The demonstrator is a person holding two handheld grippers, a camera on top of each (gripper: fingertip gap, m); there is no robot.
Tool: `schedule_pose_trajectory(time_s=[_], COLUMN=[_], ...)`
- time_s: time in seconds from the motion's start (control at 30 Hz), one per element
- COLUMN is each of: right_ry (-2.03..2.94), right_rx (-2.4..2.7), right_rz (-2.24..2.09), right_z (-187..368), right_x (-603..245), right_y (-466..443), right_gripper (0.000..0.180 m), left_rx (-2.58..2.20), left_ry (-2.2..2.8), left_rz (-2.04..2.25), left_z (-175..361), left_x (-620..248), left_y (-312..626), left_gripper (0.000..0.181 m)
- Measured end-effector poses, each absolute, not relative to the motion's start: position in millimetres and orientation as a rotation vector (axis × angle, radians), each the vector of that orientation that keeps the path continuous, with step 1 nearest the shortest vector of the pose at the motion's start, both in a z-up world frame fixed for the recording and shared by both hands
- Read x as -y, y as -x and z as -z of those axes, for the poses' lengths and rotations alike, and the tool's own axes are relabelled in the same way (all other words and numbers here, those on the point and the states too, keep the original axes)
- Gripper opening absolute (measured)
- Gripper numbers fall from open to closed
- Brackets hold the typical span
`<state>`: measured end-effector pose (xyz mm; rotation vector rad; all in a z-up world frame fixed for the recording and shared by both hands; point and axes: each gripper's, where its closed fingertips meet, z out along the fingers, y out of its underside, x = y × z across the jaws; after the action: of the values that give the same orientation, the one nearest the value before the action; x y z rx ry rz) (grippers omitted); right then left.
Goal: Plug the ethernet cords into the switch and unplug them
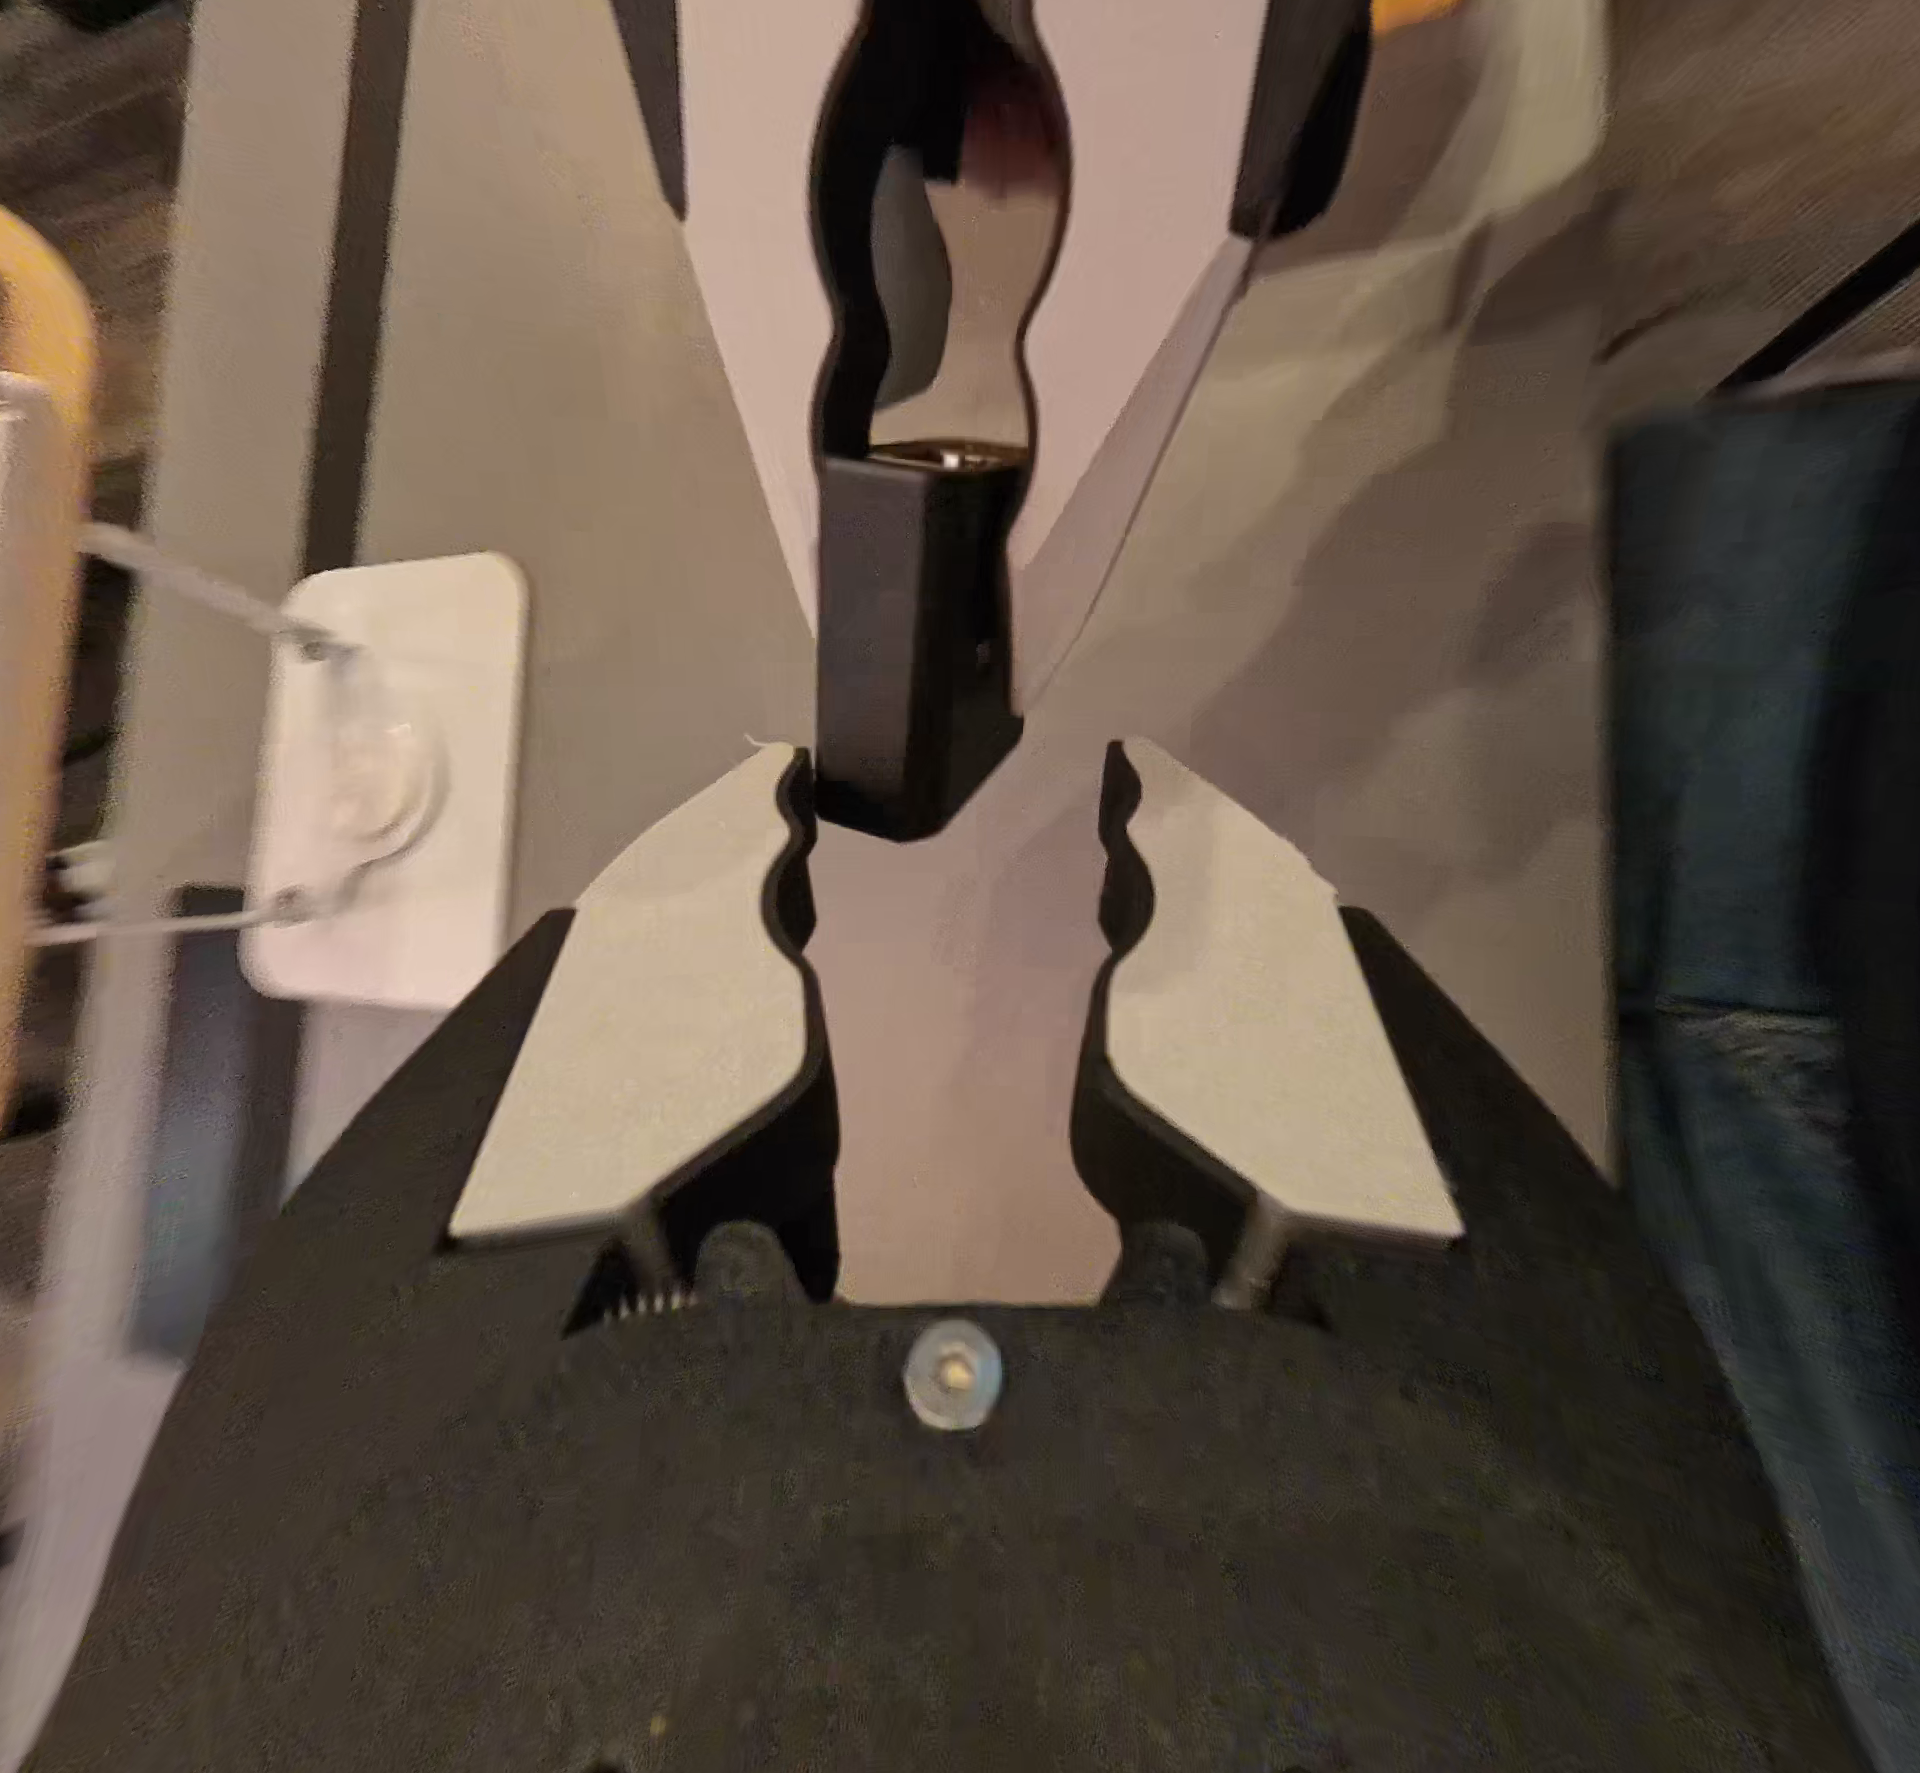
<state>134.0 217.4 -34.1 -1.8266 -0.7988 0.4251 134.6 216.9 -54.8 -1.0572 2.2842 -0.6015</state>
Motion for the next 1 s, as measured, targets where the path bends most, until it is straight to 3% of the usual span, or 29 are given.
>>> schedule_pose_trajectory(time_s=[0.13,0.33,0.47,0.57,0.77,0.9,1.0], right_ry=[1.726,1.661,1.597,1.544,1.46,1.42,1.383], right_rx=[0.808,0.815,0.929,1.083,1.299,1.344,1.333], right_rz=[-0.625,-0.585,-0.312,-0.085,0.157,0.087,0.008], right_z=[24.3,23.6,16.2,19.8,37.3,42.8,37.3], right_x=[-203.6,-199.1,-189.6,-180.3,-176.2,-170.6,-163.7], right_y=[-121.1,-125.9,-135.9,-135.3,-112.1,-95.9,-88.3], right_gripper=[0.022,0.028,0.046,0.075,0.089,0.068,0.067], left_rx=[-2.225,-2.2,-2.23,-2.271,-2.462,-2.615,-2.657], left_ry=[1.106,1.241,1.318,1.341,1.267,1.191,1.139], left_rz=[1.038,1.287,1.471,1.663,1.84,1.859,1.905], left_z=[47.3,50.3,47.3,38.9,41.7,43.7,41.4], left_x=[-193.2,-184.7,-179.8,-173.8,-153.9,-140.5,-134.8], left_y=[-134.2,-128.7,-120.5,-112.2,-100.2,-91.5,-86.7], left_gripper=[0.036,0.024,0.024,0.024,0.024,0.024,0.023])
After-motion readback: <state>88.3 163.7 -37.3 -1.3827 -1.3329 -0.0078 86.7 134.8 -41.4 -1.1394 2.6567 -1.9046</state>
